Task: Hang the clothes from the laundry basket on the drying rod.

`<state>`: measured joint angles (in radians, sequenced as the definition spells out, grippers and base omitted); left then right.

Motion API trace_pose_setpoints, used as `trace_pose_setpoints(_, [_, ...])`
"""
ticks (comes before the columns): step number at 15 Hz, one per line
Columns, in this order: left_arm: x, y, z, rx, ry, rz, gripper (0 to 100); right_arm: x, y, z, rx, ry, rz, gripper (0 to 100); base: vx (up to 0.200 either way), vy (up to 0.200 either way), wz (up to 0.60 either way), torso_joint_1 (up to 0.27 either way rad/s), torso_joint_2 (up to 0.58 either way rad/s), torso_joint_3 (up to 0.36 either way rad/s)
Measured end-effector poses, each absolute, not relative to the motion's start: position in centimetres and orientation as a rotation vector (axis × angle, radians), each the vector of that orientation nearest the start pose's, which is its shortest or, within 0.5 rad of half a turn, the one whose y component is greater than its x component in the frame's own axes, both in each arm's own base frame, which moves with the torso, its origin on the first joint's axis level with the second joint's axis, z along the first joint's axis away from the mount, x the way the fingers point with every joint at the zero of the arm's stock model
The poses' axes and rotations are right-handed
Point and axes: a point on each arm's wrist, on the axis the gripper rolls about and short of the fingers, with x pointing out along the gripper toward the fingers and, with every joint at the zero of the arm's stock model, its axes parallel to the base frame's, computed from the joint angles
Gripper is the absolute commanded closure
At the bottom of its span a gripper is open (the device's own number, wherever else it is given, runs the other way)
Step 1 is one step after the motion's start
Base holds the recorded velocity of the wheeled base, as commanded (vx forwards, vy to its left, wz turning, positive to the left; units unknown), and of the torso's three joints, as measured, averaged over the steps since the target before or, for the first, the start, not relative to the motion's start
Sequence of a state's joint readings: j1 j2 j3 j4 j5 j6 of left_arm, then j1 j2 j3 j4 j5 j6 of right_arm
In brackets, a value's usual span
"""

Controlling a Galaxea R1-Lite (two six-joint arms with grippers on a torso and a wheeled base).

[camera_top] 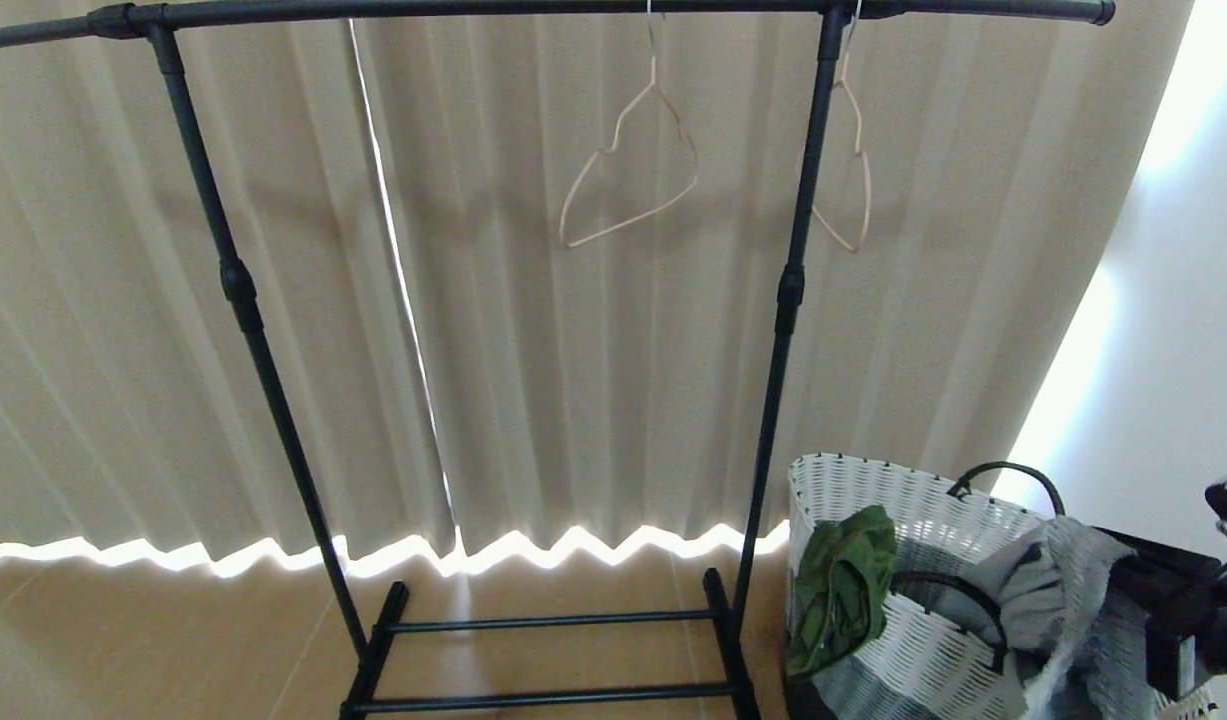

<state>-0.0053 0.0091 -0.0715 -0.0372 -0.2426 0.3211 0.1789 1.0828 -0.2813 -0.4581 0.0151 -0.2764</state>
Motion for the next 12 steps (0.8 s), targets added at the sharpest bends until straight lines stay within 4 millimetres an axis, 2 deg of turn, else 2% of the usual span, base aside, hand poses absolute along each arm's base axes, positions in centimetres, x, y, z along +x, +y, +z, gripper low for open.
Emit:
trace_pose_setpoints(3, [-3.1,-0.8,12.2,0.376,-0.183,-0.321,0,14.0,3.3,18.4,-0.292,0.308,0.291,100,0.0,0.0,0.0,0.0,0.0,0.0])
trace_pose_setpoints(6, [-1.7,-0.8,14.7,0.367,-0.116,-0.369,0,14.2,3.9,20.1,-0.219,0.257,0.32,100,0.0,0.0,0.0,0.0,0.0,0.0])
trace_pose_setpoints(9, [1.7,-1.0,18.3,0.347,-0.036,-0.477,0,13.7,5.5,22.5,-0.075,0.182,0.443,100,0.0,0.0,0.0,0.0,0.0,0.0])
trace_pose_setpoints(12, [5.9,-2.3,21.1,0.341,0.006,-0.596,0,13.6,6.5,24.5,-0.038,0.119,0.522,100,0.0,0.0,0.0,0.0,0.0,0.0])
